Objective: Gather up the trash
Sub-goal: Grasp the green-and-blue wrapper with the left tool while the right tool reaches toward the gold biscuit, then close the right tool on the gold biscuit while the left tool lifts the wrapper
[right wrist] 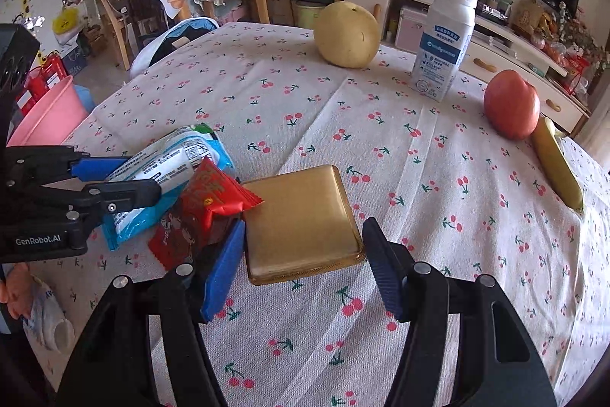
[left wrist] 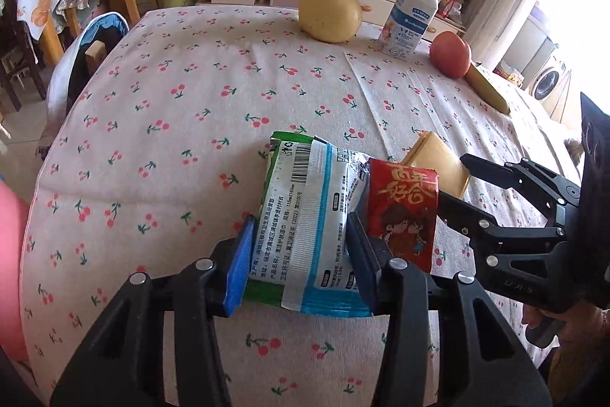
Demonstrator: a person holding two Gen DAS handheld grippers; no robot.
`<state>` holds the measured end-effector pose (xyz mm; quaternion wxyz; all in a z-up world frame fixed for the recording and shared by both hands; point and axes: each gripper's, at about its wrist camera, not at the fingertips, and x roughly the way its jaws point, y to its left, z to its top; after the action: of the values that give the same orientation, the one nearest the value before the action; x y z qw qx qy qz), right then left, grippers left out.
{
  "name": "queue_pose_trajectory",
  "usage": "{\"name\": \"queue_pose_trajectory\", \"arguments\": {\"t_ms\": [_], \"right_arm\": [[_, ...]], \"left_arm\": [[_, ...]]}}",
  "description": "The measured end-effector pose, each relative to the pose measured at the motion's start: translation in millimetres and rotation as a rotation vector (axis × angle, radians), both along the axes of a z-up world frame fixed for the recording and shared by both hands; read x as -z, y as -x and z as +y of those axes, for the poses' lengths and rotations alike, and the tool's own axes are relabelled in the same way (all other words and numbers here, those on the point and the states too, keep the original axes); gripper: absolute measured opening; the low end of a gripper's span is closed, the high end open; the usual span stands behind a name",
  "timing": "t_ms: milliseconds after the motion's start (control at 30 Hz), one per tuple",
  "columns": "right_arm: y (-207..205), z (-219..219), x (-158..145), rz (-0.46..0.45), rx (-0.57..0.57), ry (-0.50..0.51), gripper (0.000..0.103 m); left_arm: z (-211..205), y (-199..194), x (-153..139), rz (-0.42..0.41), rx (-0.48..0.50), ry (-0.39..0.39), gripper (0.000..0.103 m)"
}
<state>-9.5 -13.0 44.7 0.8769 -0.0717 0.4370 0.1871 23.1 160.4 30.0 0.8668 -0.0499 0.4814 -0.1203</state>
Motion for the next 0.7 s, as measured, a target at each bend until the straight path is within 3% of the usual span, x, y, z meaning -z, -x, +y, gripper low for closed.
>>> {"name": "queue_pose_trajectory", "arguments": {"t_ms": [233, 500, 533, 567, 633, 700], "right_arm": [[22, -13, -2, 0.003, 0.111, -0.001, 0.064], [55, -21, -10, 0.021, 0.184, -0.041, 0.064], [59, -20, -11, 0.018, 0.186, -0.038, 0.064], [63, -19, -12, 0.016, 0.189, -0.035, 0.064], [71, -17, -13, 0.009, 0.198, -0.028, 0.064], [77, -15, -15, 0.006, 0.203, -0.026, 0.064]], "left_arm": [[23, 19, -6, 0.005, -0.034, 0.1, 0.044], [31, 27, -11, 0.005, 0.003, 0.114, 0.041], [30, 26, -10, 0.012, 0.022, 0.119, 0.045], [28, 25, -9, 0.018, 0.039, 0.109, 0.054], [21, 25, -7, 0.006, 0.055, 0.04, 0.068], [12, 22, -6, 0.01, 0.084, 0.006, 0.069]]}}
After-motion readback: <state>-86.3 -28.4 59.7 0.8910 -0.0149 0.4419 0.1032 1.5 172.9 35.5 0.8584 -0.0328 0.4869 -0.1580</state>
